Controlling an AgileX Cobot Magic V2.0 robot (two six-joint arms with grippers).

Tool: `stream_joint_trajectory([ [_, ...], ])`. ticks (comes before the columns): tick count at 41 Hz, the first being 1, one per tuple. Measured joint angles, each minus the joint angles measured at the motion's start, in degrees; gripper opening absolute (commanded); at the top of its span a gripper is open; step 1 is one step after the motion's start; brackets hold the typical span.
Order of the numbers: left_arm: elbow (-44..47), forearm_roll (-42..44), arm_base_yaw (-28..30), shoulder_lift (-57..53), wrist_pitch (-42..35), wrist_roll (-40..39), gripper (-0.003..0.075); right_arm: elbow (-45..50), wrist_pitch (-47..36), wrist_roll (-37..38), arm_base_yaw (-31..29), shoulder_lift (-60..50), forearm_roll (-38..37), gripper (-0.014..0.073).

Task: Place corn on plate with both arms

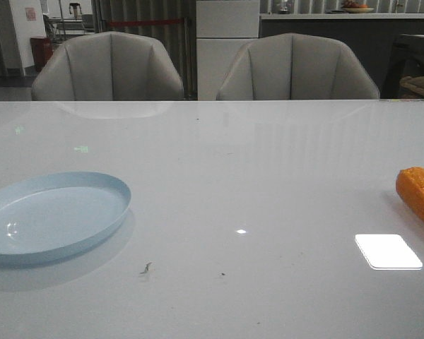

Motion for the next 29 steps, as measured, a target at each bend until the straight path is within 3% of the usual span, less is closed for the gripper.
stream_joint_trajectory([
  [10,-3.11,0.00,0.00,12.94,7.75,0.00,0.0101,-1.19,2.19,0.00,0.00,16.55,0.00,0.0032],
  [14,-3.11,0.00,0.00,15.81,8.27,0.00,0.0114,-1.19,2.80,0.00,0.00,21.00,0.00,0.0116],
  [16,-3.11,0.00,0.00,17.06,8.67,0.00,0.0153,-1.19,2.80,0.00,0.00,22.45,-0.10,0.0201],
  [20,-3.11,0.00,0.00,19.77,11.03,0.00,0.0310,-1.19,2.93,0.00,0.00,25.57,-0.10,0.0405],
  [24,-3.11,0.00,0.00,22.21,13.64,0.00,0.0443,-1.19,3.46,0.06,0.00,27.17,-0.10,0.0465],
  [29,-2.85,-0.27,0.00,25.68,15.81,0.00,0.0437,-1.19,4.37,0.06,0.00,28.62,-0.10,0.0457],
])
